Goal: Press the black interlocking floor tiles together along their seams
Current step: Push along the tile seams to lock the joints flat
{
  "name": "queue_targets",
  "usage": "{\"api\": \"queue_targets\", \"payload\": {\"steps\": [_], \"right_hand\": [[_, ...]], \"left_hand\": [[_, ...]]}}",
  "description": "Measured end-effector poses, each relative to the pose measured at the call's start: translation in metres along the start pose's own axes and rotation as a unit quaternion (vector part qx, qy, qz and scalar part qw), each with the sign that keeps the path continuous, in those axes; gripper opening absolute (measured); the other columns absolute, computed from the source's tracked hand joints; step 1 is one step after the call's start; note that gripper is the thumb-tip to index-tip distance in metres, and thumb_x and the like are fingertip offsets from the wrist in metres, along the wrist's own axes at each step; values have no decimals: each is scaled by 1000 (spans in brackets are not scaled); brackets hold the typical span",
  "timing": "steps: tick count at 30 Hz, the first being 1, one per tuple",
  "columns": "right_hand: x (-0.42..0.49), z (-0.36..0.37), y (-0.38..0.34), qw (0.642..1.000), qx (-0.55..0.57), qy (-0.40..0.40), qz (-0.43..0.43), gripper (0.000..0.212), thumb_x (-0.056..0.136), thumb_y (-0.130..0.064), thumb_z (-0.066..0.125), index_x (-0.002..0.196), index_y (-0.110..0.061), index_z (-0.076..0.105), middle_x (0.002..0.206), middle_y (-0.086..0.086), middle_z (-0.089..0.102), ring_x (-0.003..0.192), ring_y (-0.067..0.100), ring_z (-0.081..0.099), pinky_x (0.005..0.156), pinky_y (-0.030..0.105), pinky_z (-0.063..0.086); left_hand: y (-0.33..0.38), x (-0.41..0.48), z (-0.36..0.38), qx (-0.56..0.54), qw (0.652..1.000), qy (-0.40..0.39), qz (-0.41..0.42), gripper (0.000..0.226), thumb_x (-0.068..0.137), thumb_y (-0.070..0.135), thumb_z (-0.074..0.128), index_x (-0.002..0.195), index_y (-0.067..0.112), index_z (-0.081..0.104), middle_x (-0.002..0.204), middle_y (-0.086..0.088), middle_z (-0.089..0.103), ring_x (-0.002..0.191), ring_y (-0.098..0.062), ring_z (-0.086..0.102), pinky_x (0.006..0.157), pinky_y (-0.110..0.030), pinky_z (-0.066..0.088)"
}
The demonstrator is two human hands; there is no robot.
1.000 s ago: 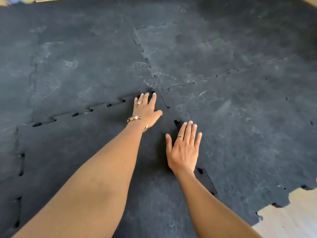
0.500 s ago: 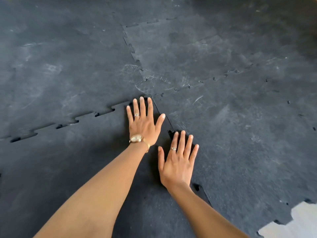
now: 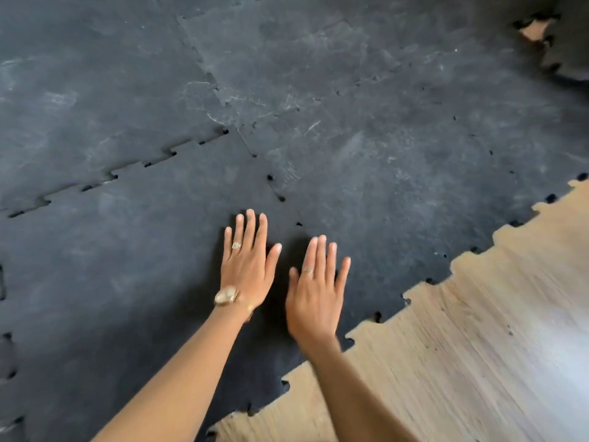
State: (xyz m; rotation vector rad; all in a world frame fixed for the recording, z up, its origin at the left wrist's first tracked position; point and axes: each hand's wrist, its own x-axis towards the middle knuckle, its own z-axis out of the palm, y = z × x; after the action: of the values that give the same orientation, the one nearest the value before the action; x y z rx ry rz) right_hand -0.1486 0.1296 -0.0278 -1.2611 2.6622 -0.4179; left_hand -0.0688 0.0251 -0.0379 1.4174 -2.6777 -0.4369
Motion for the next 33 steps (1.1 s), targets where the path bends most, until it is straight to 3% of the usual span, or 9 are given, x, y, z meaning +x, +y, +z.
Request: {"api": "queue_targets", "payload": {"steps": [7,14,18,23,26,28,29,30,33], "right_hand": [[-37,5,5,1000,-6,6,26,62,102,-37,36,152,-3,24,160,13,19,149,27,18,124,42,10],[-33,13,13,1000,-2,-9,27,61,103,-37,18,154,-3,11,162,12,5,151,25,0,121,42,0],[-30,14,15,1000,-9,-16,18,62,102,-36,18,153,-2,12,162,13,6,150,26,2,120,42,3],[-28,6,14,998,10,-65,14,62,104,-38,16,154,-8,-7,163,8,-11,148,21,-20,121,37,-16],[-15,-9,10,998,30,-39,41,54,103,-30,29,152,-6,28,160,13,25,150,26,14,123,38,-2],[5,-28,9,992,87,29,85,42,98,-24,35,122,-4,64,124,17,66,123,35,54,114,44,29],[20,-37,9,985,124,67,97,37,98,-22,39,111,-6,68,108,16,72,111,36,59,103,44,38],[37,-42,11,980,148,90,99,33,99,-22,41,115,-7,67,109,15,71,113,35,57,99,44,39],[85,-39,8,983,124,113,72,46,104,-29,38,144,-7,42,150,14,42,146,32,24,119,44,21]], "left_hand": [[9,-1,-9,5,990,-33,136,54,102,28,45,152,14,31,162,-13,17,150,-30,11,121,-42,7],[16,10,-10,43,952,-36,300,48,96,13,53,144,18,48,154,-13,38,144,-34,32,117,-48,25],[11,8,-4,71,947,-13,313,48,95,16,50,143,17,49,152,-13,41,142,-34,36,115,-49,31],[23,2,-7,97,952,-18,288,56,87,14,64,141,17,51,150,-10,45,141,-32,38,114,-49,34],[25,-1,-6,135,954,-47,265,67,90,18,61,151,21,33,159,-9,29,147,-30,24,120,-45,20],[21,-5,-1,126,958,-66,251,68,99,18,46,156,25,11,164,-4,6,152,-27,4,121,-39,3],[18,-7,-1,116,959,-71,249,65,101,19,39,157,24,6,165,-2,0,152,-25,-1,121,-37,-1],[17,-7,-3,102,959,-69,255,61,103,20,34,157,21,4,164,-2,-1,152,-24,0,121,-36,-1],[11,2,-18,2,980,-14,199,57,103,24,38,155,11,20,161,-10,20,148,-26,23,120,-36,19]]}}
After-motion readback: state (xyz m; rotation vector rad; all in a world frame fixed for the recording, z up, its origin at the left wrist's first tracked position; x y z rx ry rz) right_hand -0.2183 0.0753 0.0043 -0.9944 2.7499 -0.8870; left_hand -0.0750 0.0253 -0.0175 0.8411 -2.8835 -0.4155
